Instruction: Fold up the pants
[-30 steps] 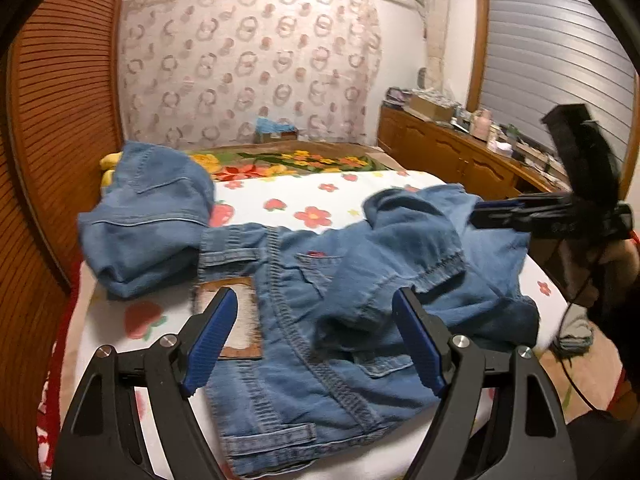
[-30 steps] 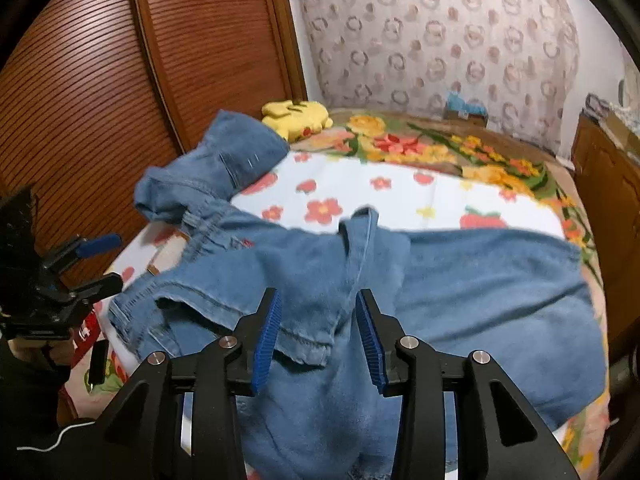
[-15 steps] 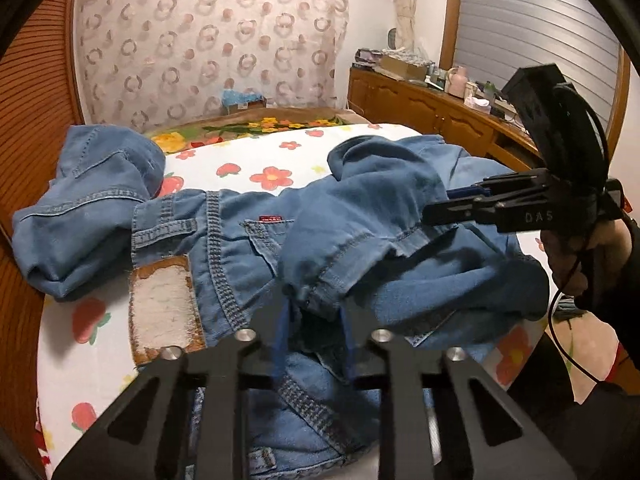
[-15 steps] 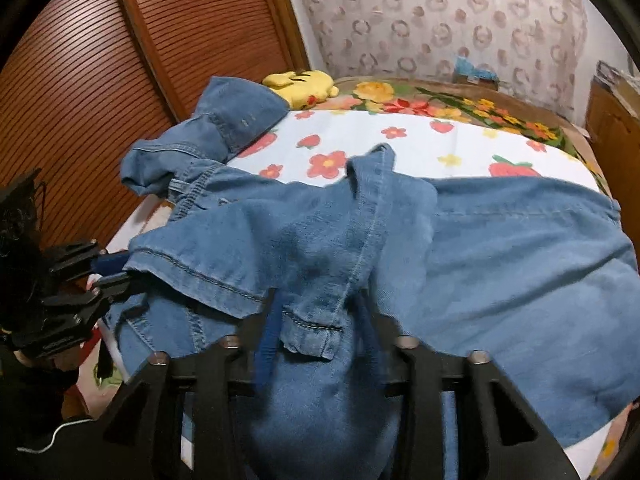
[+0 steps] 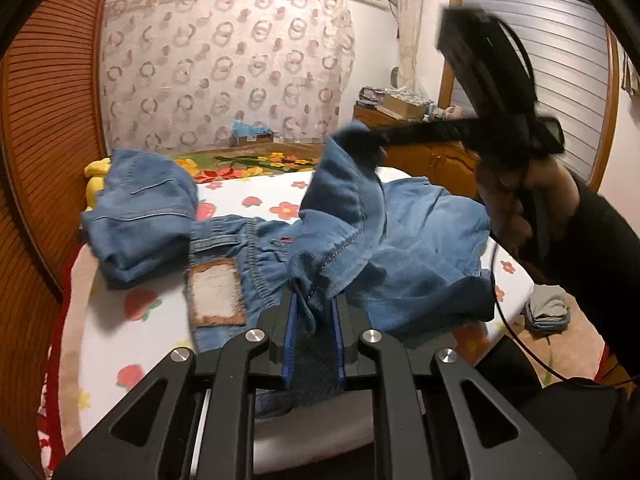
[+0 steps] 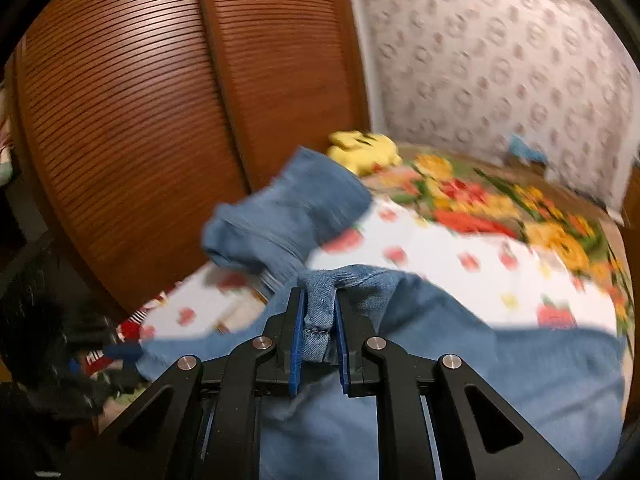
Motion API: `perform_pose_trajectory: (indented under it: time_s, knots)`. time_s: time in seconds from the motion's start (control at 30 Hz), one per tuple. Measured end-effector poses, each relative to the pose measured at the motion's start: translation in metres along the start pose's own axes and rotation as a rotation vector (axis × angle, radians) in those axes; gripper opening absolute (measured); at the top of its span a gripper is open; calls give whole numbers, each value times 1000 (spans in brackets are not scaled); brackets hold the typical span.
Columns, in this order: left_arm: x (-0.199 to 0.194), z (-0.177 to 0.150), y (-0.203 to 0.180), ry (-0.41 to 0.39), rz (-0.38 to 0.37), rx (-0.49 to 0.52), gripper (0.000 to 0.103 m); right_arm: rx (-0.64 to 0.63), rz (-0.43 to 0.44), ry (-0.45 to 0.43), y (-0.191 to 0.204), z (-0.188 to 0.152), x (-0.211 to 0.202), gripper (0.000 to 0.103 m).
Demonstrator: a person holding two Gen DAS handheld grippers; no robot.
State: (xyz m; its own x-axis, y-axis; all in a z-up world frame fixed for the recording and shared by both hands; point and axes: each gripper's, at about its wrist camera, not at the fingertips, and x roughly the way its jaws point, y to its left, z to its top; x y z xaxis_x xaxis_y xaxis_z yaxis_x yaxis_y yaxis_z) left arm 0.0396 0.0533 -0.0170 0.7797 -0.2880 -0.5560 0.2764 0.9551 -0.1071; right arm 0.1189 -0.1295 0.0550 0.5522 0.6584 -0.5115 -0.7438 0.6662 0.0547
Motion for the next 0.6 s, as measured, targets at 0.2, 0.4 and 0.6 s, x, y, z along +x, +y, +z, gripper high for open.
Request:
perform_pose_trajectory:
  time_s: [0.2, 0.4, 0.6]
  knots:
    - [5, -12, 21, 63, 28, -42, 19, -34, 26, 16, 17, 20, 42, 23]
    - [6, -18, 36, 76, 77, -68, 51, -1, -6, 47, -7, 16, 56, 46]
    - [8, -15, 45, 50, 98, -84, 53, 14, -62, 48, -20, -2, 35, 46]
